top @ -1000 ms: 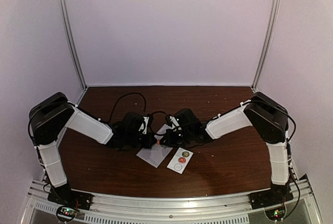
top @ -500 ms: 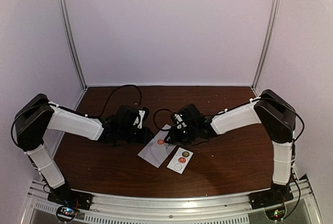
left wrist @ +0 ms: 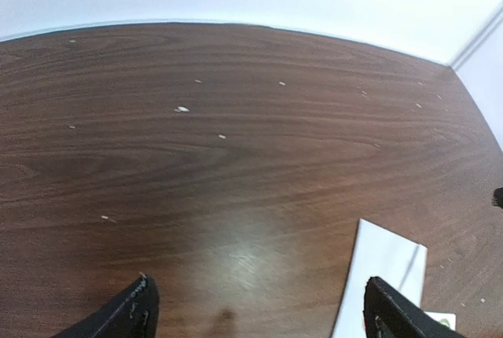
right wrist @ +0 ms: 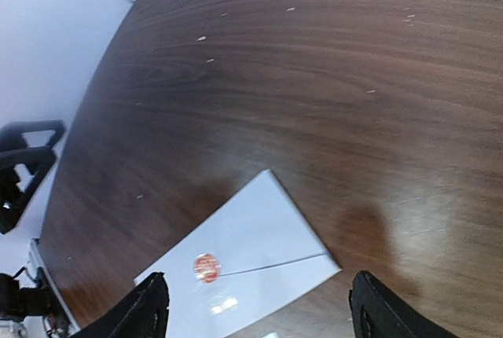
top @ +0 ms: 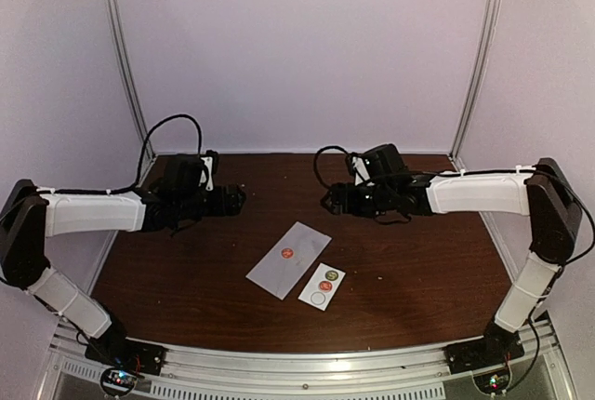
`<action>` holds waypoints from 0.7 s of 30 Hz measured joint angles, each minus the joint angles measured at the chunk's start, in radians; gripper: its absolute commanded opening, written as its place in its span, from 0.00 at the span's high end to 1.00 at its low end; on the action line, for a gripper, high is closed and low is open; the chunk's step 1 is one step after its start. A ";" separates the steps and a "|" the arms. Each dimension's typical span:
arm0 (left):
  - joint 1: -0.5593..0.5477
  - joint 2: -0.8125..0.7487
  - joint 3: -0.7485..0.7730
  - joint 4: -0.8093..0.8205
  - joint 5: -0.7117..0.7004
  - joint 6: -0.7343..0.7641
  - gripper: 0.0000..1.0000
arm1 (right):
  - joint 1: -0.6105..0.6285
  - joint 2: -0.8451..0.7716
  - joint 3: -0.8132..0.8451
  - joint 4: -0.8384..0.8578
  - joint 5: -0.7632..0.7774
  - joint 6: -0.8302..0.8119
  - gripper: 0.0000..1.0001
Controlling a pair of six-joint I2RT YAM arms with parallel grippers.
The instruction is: Place the letter into the envelope and seal it
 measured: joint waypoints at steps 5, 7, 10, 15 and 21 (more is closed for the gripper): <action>0.183 0.000 -0.015 0.050 0.008 0.045 0.07 | -0.150 -0.037 -0.072 -0.013 0.108 -0.105 0.07; 0.275 -0.007 -0.046 0.097 0.013 0.061 0.06 | -0.228 -0.078 -0.115 -0.018 0.145 -0.150 0.04; 0.404 -0.043 -0.121 0.156 0.012 0.085 0.06 | -0.359 -0.172 -0.182 -0.008 0.179 -0.207 0.00; 0.561 -0.159 -0.285 0.291 -0.043 0.134 0.04 | -0.567 -0.347 -0.335 0.118 0.197 -0.275 0.00; 0.573 -0.251 -0.463 0.538 -0.135 0.253 0.03 | -0.695 -0.504 -0.576 0.382 0.207 -0.339 0.00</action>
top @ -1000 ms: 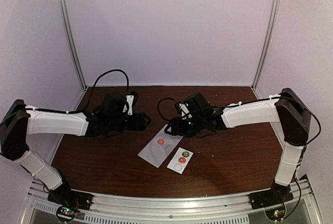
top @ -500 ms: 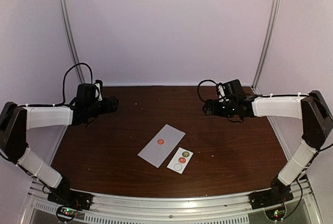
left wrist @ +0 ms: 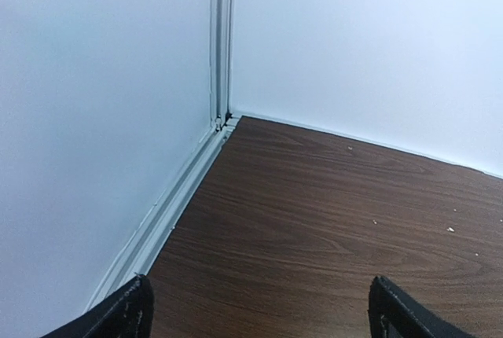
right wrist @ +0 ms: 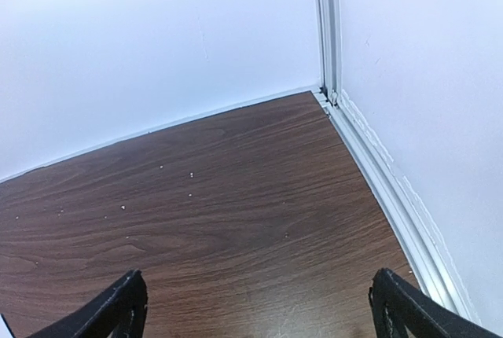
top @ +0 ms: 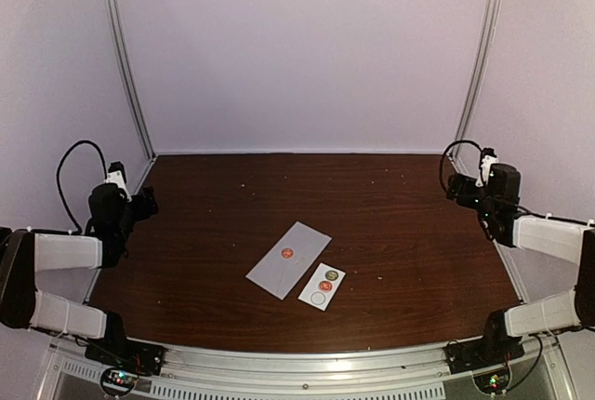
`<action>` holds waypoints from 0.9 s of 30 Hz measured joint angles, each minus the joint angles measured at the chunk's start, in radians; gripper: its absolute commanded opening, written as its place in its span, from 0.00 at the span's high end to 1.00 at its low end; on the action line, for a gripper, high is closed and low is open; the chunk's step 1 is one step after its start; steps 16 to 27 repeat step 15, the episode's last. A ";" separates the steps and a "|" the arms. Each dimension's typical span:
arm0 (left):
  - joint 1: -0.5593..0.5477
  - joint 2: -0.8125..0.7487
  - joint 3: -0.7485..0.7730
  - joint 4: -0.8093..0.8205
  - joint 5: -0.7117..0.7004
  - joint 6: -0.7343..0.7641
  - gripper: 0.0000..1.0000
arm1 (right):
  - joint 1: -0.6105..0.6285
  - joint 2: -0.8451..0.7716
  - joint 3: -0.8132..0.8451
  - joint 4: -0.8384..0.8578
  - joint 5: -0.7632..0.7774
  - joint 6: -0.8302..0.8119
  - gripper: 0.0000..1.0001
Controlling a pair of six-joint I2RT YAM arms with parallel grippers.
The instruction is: Place the letter into the envelope and seal it
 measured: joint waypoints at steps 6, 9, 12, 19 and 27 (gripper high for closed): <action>0.000 0.008 -0.073 0.157 -0.026 0.074 0.02 | -0.002 -0.045 -0.167 0.205 0.042 -0.055 0.00; 0.000 0.009 -0.074 0.203 -0.028 0.087 0.02 | -0.002 -0.048 -0.183 0.248 0.050 -0.071 0.00; 0.000 0.009 -0.074 0.219 -0.029 0.097 0.02 | -0.002 -0.054 -0.183 0.290 0.055 -0.078 0.00; 0.000 0.009 -0.074 0.232 -0.029 0.105 0.02 | -0.002 -0.056 -0.183 0.317 0.059 -0.080 0.00; 0.000 0.009 -0.074 0.232 -0.029 0.105 0.02 | -0.002 -0.056 -0.183 0.317 0.059 -0.080 0.00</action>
